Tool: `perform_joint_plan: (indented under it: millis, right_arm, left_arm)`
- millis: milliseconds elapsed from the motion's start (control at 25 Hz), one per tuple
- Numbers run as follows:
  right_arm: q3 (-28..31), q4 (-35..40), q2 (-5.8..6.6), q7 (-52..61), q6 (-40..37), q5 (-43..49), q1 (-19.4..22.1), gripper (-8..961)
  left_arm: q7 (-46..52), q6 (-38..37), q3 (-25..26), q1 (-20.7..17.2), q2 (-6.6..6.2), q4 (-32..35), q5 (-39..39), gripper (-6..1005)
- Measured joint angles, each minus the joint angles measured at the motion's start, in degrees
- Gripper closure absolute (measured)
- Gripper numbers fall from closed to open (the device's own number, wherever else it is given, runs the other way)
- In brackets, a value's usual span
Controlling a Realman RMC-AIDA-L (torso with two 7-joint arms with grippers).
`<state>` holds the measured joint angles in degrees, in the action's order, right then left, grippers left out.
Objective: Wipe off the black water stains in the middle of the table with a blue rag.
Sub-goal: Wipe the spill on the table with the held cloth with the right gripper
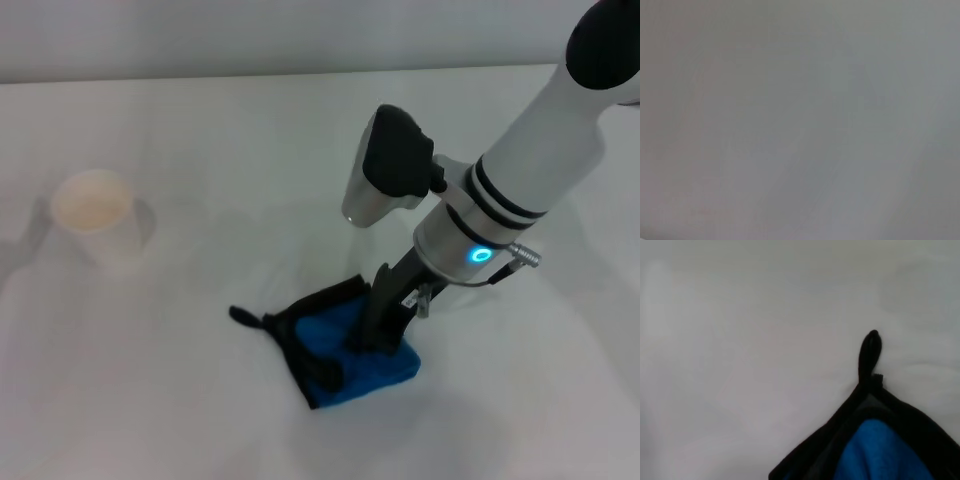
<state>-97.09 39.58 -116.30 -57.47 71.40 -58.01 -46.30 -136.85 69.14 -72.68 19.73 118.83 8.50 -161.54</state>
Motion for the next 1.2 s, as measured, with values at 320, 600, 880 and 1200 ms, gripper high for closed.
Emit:
perform_joint_plan:
  millis: [320,600,880,1200]
  right_arm:
    - [-6.03,1.46,0.0,-3.55,-2.6,-7.89,0.28,917]
    - [-12.01,3.71,0.05,-3.58,-12.58,-11.67,1.52,913]
    - [-12.02,3.21,0.22,-3.18,-19.27,-11.95,2.72,910]
    - [-9.62,0.4,0.69,-3.14,-23.67,-11.36,3.24,906]
  left_arm:
    - [0.0,-0.28,0.0,0.61,0.06,-0.12,0.01,109]
    - [0.0,-0.51,0.0,0.62,0.09,0.02,0.01,108]
    - [0.0,-0.58,0.0,0.79,0.02,0.03,0.0,109]
    - [0.0,-0.6,0.0,0.84,-0.09,-0.1,0.0,108]
